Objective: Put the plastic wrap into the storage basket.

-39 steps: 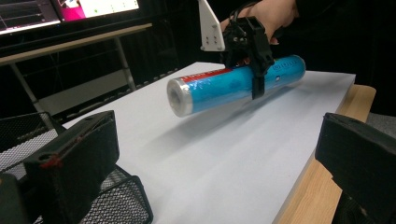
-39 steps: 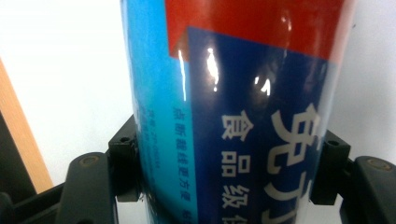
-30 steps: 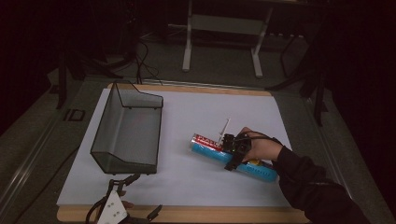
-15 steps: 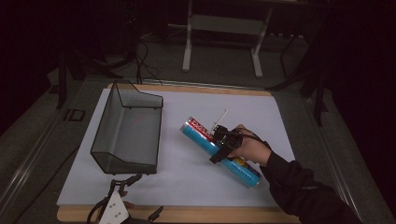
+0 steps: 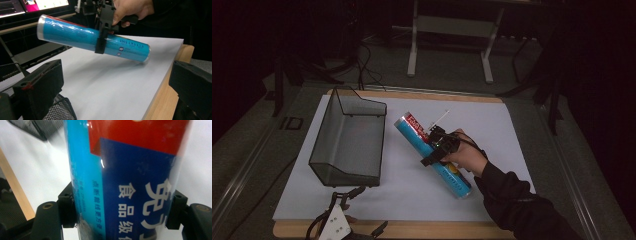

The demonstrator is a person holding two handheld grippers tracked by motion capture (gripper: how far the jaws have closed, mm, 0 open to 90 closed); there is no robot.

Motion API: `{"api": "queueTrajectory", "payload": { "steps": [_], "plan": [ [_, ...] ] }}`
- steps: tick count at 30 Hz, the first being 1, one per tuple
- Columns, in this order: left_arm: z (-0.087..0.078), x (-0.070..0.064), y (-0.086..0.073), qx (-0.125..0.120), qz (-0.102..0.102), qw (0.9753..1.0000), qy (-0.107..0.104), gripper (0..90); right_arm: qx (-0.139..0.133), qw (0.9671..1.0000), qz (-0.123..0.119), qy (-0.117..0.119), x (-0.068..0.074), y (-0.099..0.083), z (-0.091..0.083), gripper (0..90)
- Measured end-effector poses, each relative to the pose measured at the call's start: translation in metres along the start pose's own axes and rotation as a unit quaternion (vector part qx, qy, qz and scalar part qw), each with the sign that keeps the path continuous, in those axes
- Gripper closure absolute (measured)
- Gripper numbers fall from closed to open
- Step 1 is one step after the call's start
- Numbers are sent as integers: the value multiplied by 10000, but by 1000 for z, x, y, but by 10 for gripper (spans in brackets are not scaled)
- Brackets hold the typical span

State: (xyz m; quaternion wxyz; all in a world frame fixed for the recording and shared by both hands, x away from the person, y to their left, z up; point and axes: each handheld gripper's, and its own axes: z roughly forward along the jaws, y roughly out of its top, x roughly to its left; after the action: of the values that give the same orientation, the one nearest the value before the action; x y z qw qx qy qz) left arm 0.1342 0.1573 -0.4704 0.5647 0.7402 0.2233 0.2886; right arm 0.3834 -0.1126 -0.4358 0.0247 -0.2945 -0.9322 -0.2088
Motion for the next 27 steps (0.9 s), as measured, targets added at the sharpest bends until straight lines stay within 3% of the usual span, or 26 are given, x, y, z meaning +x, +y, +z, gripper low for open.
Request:
{"api": "queueTrajectory", "payload": {
  "steps": [7, 15, 21, 27],
  "plan": [
    [1, 2, 0, 4, -48, 10000, 7, 5, -219, 9994, 274, 56, 12, 21, 0, 315],
    [0, 1, 0, 17, -49, 10000, -1, 5, -707, 9956, 583, 194, 23, 49, -5, 315],
    [-1, 1, 0, 11, -46, 10000, -21, 5, -874, 9943, 593, -119, 33, 75, -5, 315],
    [-2, 2, 0, -13, -87, 10000, -11, 5, -1273, 9902, 578, -71, 36, 92, -6, 315]
  ]
}}
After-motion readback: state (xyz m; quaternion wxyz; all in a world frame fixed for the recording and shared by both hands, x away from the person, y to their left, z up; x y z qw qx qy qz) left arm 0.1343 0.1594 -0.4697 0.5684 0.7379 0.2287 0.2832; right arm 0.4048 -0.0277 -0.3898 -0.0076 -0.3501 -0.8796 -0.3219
